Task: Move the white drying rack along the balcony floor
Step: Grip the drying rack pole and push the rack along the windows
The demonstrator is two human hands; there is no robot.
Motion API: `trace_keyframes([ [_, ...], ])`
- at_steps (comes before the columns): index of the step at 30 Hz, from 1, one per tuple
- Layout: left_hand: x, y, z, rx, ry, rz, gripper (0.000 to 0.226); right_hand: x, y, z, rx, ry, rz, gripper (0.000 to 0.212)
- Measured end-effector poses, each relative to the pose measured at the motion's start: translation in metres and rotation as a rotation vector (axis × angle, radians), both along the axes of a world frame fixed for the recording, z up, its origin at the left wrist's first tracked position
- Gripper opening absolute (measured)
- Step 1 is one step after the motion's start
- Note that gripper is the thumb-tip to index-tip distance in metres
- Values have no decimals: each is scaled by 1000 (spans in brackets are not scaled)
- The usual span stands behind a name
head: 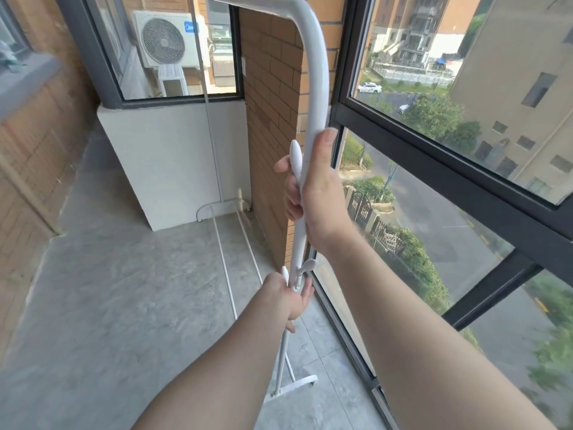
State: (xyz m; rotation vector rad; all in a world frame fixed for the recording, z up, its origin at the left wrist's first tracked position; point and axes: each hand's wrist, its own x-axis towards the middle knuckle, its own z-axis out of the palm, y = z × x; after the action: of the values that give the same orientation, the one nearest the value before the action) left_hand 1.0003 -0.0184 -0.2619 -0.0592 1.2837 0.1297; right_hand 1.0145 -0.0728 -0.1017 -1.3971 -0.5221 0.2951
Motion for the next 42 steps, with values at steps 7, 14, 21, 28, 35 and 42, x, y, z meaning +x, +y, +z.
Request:
trace_keyframes([
  [7, -3, -7, 3, 158, 62, -124, 38, -2, 10, -2, -64, -30, -89, 85],
  [14, -10, -4, 7, 181, 36, -314, 41, -12, 14, -3, -52, -70, -113, 85],
  [21, -21, -4, 5, 131, -4, -281, 62, -25, 13, -1, -32, -93, -83, 90],
  [28, -25, -5, -5, 170, 1, -333, 53, -37, 5, 1, -35, -149, -93, 97],
  [35, -39, -20, -4, 184, -28, -327, 54, -50, -10, 5, -25, -158, -110, 95],
  [42, -54, -35, 3, 158, -14, -244, 52, -66, -25, 9, 13, -153, -85, 95],
])
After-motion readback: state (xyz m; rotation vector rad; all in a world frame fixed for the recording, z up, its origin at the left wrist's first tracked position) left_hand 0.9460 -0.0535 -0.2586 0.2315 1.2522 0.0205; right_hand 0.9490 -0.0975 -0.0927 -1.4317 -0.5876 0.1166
